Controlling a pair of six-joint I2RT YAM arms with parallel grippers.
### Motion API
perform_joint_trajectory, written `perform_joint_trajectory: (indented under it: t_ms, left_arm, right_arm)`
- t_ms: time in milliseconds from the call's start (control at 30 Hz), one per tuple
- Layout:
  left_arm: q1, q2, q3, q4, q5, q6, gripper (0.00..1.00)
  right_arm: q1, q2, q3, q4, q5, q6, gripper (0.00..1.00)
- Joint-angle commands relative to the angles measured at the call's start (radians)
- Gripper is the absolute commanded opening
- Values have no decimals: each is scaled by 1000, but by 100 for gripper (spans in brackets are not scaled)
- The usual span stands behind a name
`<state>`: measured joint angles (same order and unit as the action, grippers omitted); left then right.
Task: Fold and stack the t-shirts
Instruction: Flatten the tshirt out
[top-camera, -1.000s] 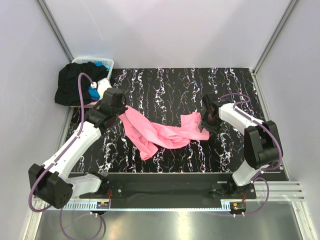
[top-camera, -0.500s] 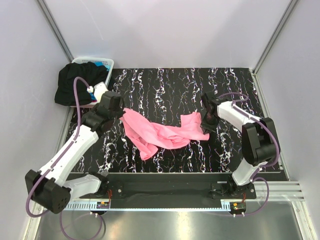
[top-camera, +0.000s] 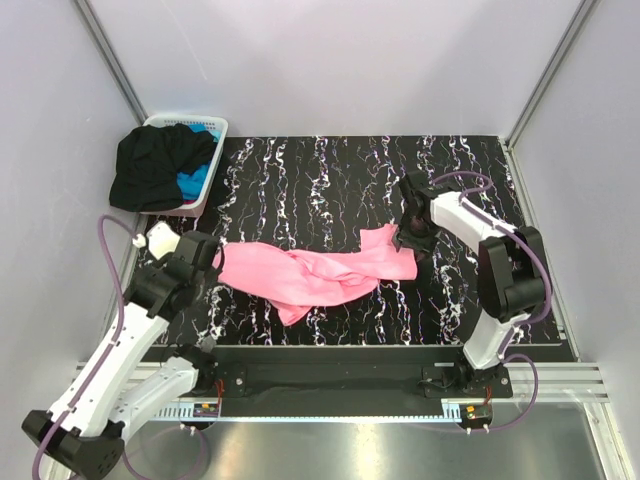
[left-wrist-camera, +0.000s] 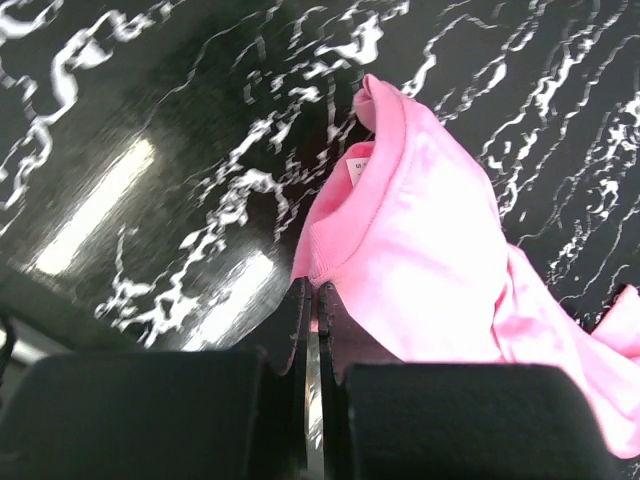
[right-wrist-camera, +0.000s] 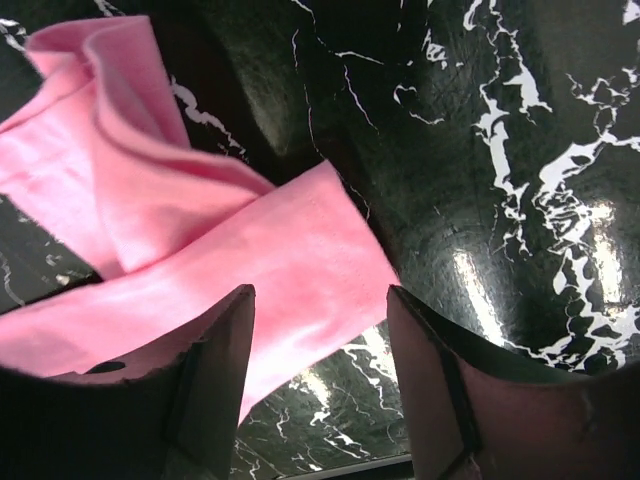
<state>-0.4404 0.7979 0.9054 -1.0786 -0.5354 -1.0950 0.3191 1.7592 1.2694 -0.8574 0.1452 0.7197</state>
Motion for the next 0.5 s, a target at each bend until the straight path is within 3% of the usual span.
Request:
perform_joint_trajectory:
  t_ms: [0,200,300,333,467]
  left_arm:
    - [-1,-49,0,-111,-34,-91,0]
    - [-1,-95,-16,-196,-35,-147,0]
    - [-1,-106,-14,-211,-35,-141,0]
    - [-1,-109,-8,-214,-37,-140,0]
    - [-1,-124,16,-231,-52,-138,0]
  right_arm:
    - [8,37,62,23,27,-31,64]
    - [6,147,163,27,8,-59,65]
    - [6,201,189,31,-10,-66,58]
    - [6,221,192,29,-16,-68,49]
    - [8,233,180,35,-41,-60,46]
